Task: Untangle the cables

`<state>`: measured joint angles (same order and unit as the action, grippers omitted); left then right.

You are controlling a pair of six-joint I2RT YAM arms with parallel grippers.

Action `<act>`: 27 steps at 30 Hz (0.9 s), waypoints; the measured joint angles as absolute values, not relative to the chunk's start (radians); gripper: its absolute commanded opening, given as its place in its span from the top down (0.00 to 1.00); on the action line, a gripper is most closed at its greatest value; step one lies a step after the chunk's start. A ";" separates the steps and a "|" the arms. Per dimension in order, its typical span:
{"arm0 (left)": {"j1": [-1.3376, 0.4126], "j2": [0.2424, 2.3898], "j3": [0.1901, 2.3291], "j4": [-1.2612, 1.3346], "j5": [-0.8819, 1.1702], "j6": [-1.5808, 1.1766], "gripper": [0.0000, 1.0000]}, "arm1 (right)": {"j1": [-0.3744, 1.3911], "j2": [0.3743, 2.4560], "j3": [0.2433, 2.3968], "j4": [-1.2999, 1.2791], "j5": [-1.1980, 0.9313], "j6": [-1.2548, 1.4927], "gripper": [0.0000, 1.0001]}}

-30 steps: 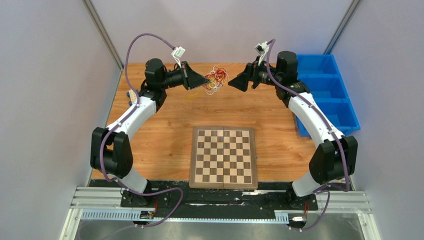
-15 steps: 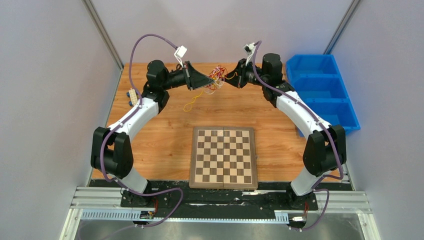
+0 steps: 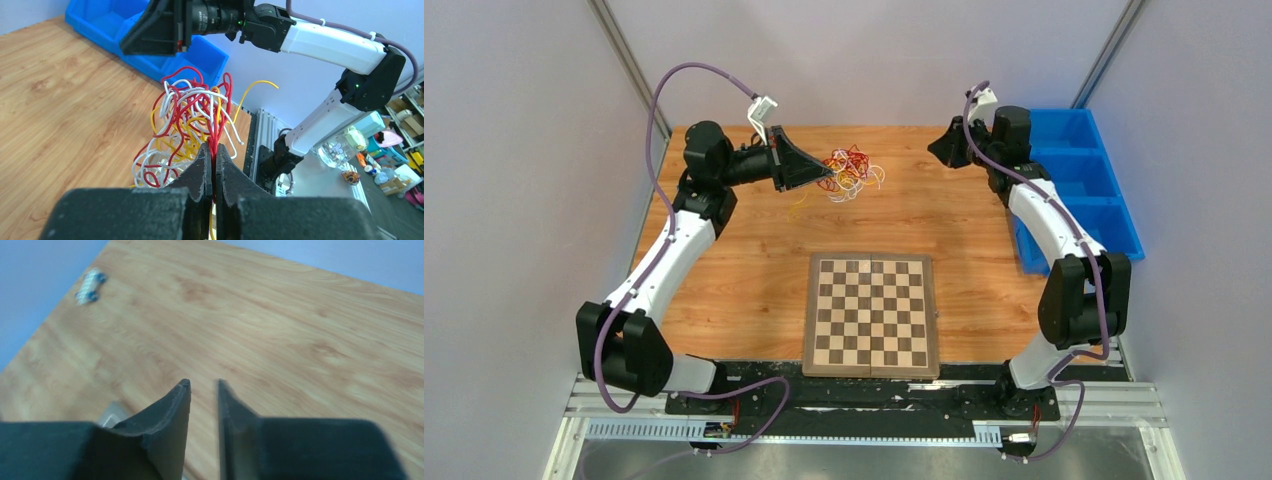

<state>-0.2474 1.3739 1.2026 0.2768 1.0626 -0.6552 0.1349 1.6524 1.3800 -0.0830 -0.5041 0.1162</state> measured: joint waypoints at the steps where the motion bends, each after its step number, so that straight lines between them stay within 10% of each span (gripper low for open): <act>1: -0.245 1.372 1.203 0.277 1.063 -0.655 1.00 | 0.130 1.652 1.380 -0.088 -0.568 0.117 0.32; 4: -0.241 1.382 1.203 0.281 1.063 -0.662 1.00 | 0.147 1.651 1.381 -0.101 -0.752 0.141 0.02; 16: -0.255 1.480 1.203 0.461 1.104 -0.836 1.00 | 0.328 1.589 1.377 0.092 -0.960 0.312 0.06; 27: -0.283 1.534 1.240 0.603 1.151 -0.953 1.00 | 0.393 1.704 1.391 0.203 -0.802 0.389 0.85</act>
